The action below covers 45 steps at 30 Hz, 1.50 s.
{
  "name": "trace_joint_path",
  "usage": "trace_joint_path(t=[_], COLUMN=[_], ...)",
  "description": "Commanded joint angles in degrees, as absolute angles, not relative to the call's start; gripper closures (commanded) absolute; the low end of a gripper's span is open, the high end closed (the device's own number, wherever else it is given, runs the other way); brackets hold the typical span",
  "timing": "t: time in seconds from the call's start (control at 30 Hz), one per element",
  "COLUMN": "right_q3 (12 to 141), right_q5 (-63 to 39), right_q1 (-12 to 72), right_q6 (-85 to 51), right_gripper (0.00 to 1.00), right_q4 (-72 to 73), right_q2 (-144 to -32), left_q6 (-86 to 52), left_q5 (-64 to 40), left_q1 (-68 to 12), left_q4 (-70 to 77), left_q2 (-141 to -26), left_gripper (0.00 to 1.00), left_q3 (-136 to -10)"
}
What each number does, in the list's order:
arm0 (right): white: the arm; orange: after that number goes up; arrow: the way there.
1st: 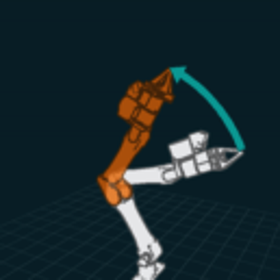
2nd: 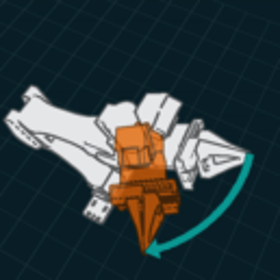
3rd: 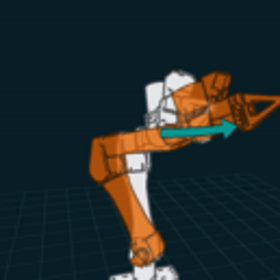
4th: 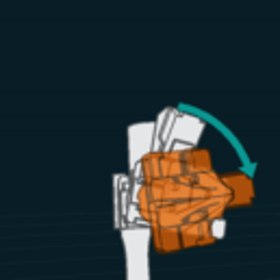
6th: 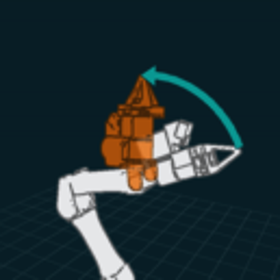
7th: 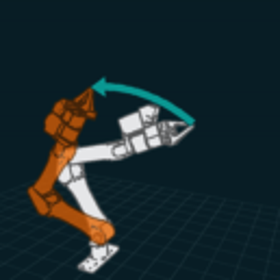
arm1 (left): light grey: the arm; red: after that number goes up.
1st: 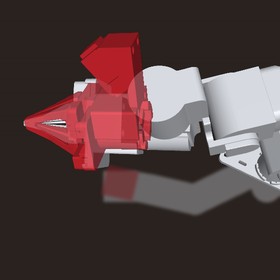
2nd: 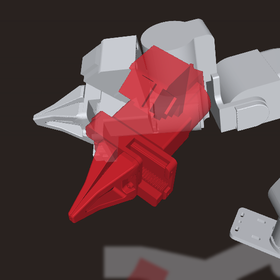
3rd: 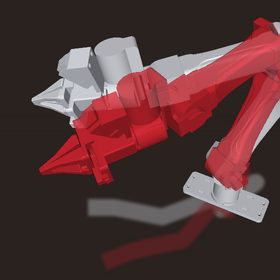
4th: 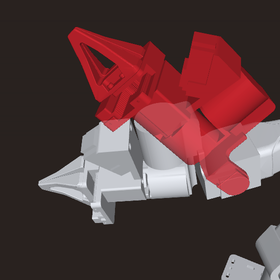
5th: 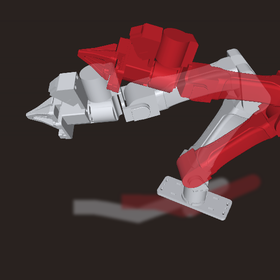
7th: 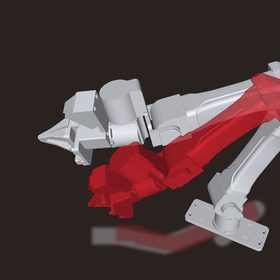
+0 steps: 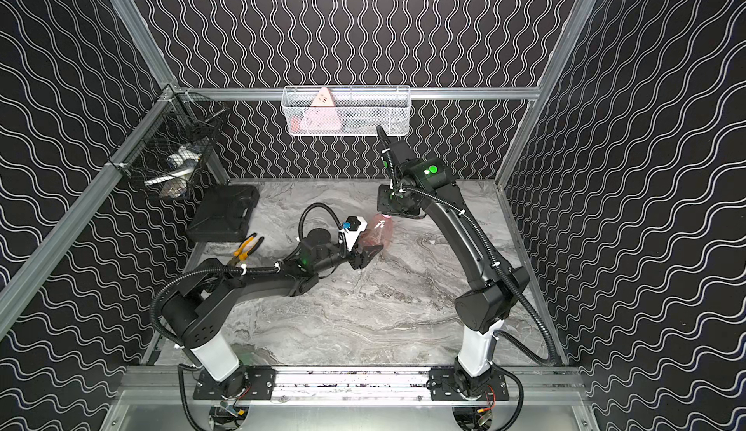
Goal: Attach spray nozzles to spray bottles
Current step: Screw the spray nozzle on the spray bottle.
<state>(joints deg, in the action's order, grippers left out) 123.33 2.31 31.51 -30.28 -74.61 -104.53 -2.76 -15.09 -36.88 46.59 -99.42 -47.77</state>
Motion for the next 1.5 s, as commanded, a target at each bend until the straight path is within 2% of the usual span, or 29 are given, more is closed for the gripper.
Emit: trace_joint_path(t=[0.0, 0.13, 0.2, 0.27, 0.33, 0.43, 0.53, 0.63, 0.7, 0.83, 0.9, 1.0, 1.1, 1.17, 1.27, 1.47], right_q3=[120.86, 124.63, 127.24, 130.67, 132.59, 133.53, 134.83, 135.34, 135.35, 134.65, 135.13, 136.16, 128.44, 118.82, 108.65, 106.47], right_q5=[3.21, 10.92, 10.60, 9.24, 7.40, 7.40, 9.82, 12.79, 14.37, 16.43, 13.88, 4.81, 6.68, 4.35, -11.66, -27.98], right_q1=[32.31, 34.59, 34.80, 34.80, 34.80, 34.94, 34.98, 34.91, 34.98, 34.75, 34.63, 34.45, 33.93, 30.23, 20.64, 16.63], right_q6=[-43.01, -59.61, -64.87, -68.56, -71.46, -74.39, -71.44, -65.22, -59.38, -46.95, -38.98, -26.06, -18.05, -14.51, -14.15, -14.59], right_gripper=[1.00, 1.00, 0.93, 0.93, 0.97, 0.94, 0.77, 0.52, 0.40, 0.30, 0.27, 0.23, 0.01, 0.00, 0.00, 0.00], right_q4=[-71.10, -77.74, -81.36, -84.81, -86.59, -86.94, -86.59, -86.90, -86.52, -84.85, -83.37, -80.25, -71.65, -62.23, -51.32, -44.84], right_q2=[-104.22, -107.32, -109.68, -112.58, -114.19, -114.70, -114.33, -113.56, -112.24, -108.96, -107.28, -103.88, -96.53, -90.58, -85.67, -87.79], left_q6=[2.83, 6.71, 8.69, 12.34, 15.50, 16.37, 15.13, 13.99, 13.46, 10.19, 7.25, 3.24, -1.46, -4.22, -6.19, -8.87], left_q5=[-9.85, -2.92, -0.48, 2.20, 4.81, 4.78, 1.86, -1.10, -2.05, -6.01, -10.16, -16.75, -22.15, -25.88, -29.85, -34.97], left_q1=[-38.88, -41.49, -42.38, -44.05, -45.59, -46.21, -46.15, -45.56, -45.22, -43.86, -42.45, -40.11, -37.44, -35.76, -34.51, -34.02], left_q4=[50.64, 51.24, 51.58, 51.65, 52.40, 54.09, 55.90, 56.12, 56.14, 57.65, 58.10, 57.24, 58.06, 57.75, 56.45, 54.27], left_q2=[-99.40, -100.43, -100.71, -101.19, -101.81, -102.83, -102.85, -102.43, -102.40, -101.92, -101.56, -100.70, -99.43, -98.72, -97.99, -97.93], left_gripper=[0.68, 0.67, 0.67, 0.67, 0.68, 0.68, 0.68, 0.68, 0.69, 0.69, 0.69, 0.69, 0.69, 0.69, 0.69, 0.69], left_q3=[-48.07, -47.75, -47.47, -47.29, -46.98, -46.23, -44.82, -44.04, -43.95, -43.45, -43.45, -44.14, -44.19, -44.61, -45.67, -47.55])
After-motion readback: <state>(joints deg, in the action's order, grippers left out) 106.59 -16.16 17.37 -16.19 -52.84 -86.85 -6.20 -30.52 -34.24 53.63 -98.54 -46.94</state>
